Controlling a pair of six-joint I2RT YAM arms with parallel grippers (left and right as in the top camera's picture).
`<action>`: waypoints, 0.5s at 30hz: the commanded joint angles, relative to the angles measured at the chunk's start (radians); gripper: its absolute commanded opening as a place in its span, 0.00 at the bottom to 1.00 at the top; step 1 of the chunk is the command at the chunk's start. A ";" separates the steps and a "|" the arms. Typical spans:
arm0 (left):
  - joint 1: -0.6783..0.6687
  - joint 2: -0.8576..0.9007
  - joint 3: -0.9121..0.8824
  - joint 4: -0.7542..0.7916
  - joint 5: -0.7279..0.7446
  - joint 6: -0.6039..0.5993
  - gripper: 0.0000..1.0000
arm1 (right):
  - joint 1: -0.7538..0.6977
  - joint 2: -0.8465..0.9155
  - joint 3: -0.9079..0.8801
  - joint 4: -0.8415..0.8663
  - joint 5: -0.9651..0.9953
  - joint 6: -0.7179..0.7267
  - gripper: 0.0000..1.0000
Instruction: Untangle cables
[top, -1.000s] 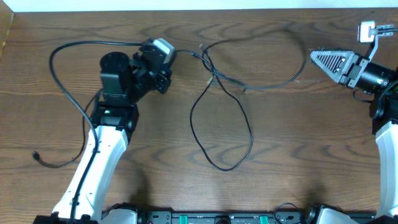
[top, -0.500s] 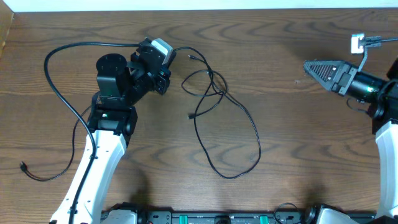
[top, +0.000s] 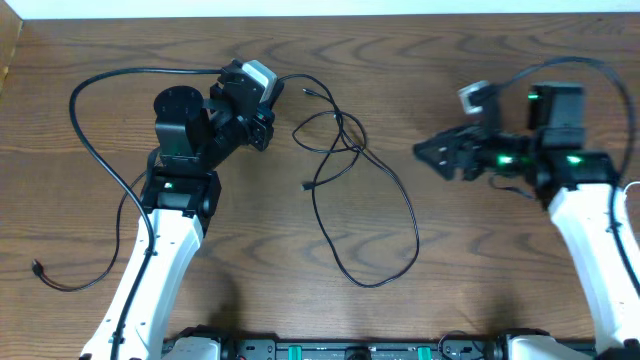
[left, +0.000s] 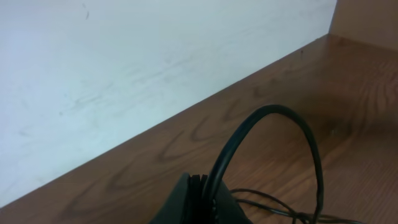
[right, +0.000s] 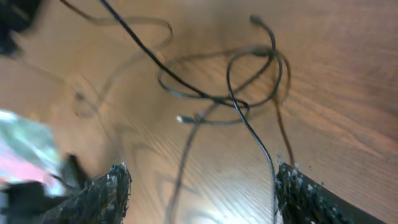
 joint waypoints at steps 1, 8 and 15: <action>0.003 -0.012 -0.003 -0.013 0.017 -0.036 0.07 | 0.098 0.054 0.006 -0.003 0.159 -0.099 0.73; 0.003 -0.012 -0.003 -0.068 0.006 -0.064 0.08 | 0.224 0.184 0.006 0.076 0.284 -0.142 0.69; 0.005 -0.012 -0.003 -0.150 -0.119 -0.064 0.08 | 0.276 0.314 0.006 0.258 0.309 -0.143 0.66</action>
